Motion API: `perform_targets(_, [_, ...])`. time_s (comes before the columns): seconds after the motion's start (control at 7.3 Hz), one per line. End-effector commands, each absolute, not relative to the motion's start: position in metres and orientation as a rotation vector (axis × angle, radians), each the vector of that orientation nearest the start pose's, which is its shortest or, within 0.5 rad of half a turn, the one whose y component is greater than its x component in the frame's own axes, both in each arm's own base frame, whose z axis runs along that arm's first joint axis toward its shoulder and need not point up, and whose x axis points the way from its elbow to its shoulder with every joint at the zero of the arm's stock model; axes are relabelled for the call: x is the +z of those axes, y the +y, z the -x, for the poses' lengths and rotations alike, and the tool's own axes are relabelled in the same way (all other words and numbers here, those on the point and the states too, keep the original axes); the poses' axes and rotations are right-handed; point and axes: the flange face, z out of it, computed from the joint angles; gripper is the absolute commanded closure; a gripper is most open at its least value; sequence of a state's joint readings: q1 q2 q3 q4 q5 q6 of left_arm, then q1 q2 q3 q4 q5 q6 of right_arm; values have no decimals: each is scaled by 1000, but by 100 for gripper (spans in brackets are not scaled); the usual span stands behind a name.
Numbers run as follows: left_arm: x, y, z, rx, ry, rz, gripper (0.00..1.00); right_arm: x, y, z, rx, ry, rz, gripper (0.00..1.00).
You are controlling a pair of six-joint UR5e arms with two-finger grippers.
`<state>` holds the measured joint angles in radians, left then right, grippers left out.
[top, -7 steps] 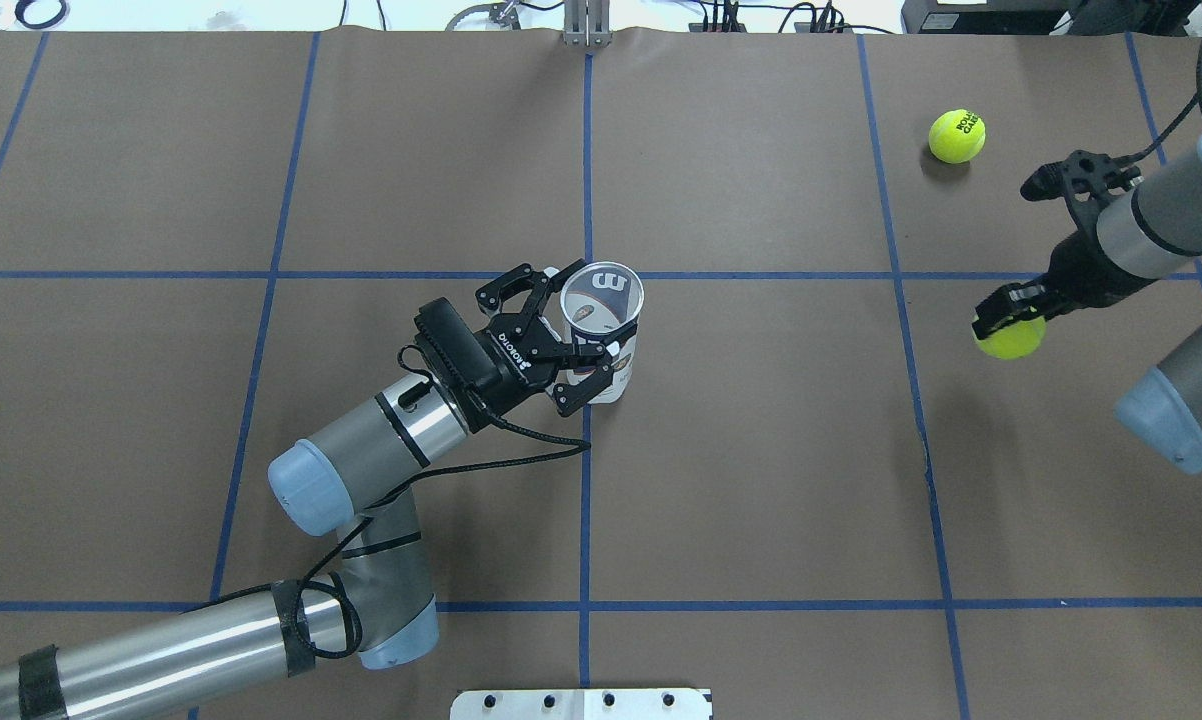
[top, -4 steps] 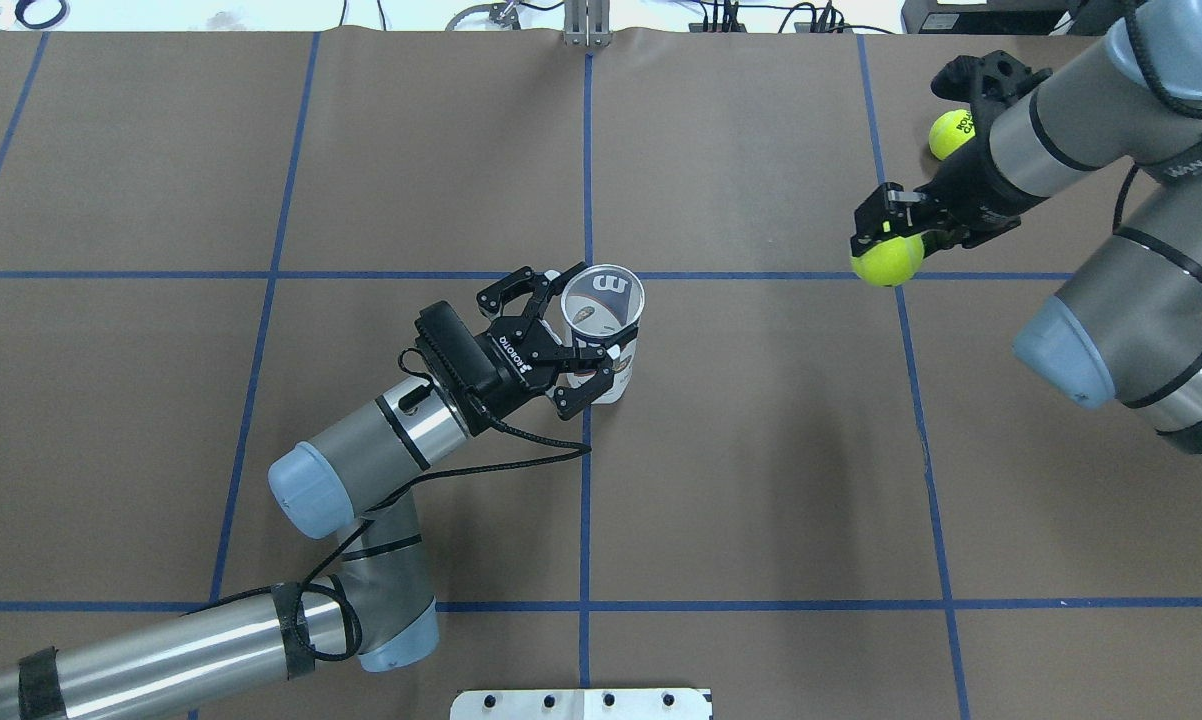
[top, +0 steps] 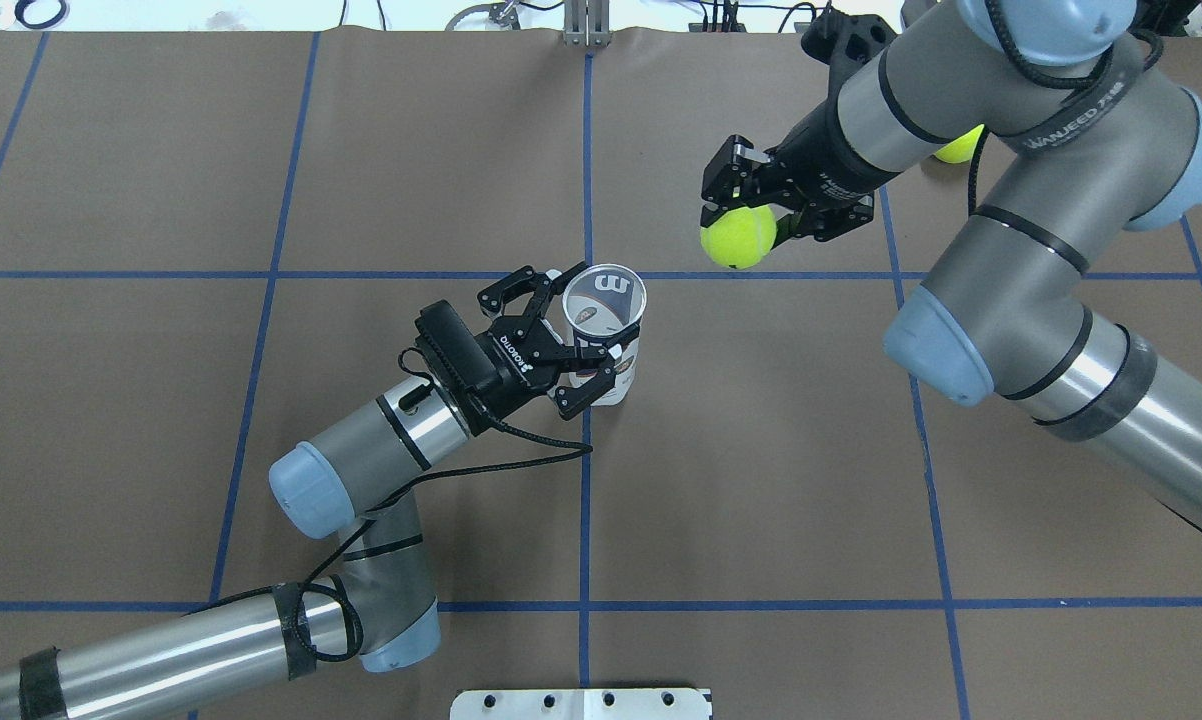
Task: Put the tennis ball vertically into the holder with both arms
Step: 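Carry the ball with the right gripper over the can's opening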
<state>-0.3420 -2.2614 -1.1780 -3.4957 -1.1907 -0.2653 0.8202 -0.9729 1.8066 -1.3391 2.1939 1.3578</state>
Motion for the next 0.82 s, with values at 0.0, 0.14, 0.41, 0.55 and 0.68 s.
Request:
perform_targets(0.0, [240, -381, -563, 127, 1318, -1726, 19, 142, -493, 391, 224, -1201, -12, 100])
perform_targets(0.14, [241, -381, -563, 127, 1317, -1726, 19, 134, -492, 391, 232, -1213, -8, 100])
perform_targets(0.41, [241, -381, -563, 127, 1317, -1726, 19, 123, -480, 405, 235, -1223, 4, 100])
perform_targets(0.55, [241, -381, -563, 127, 1317, -1726, 19, 122, -471, 418, 233, -1220, 4, 100])
perform_targets(0.68, [241, -381, -563, 127, 1317, -1726, 19, 122, -463, 428, 243, -1213, -6, 100])
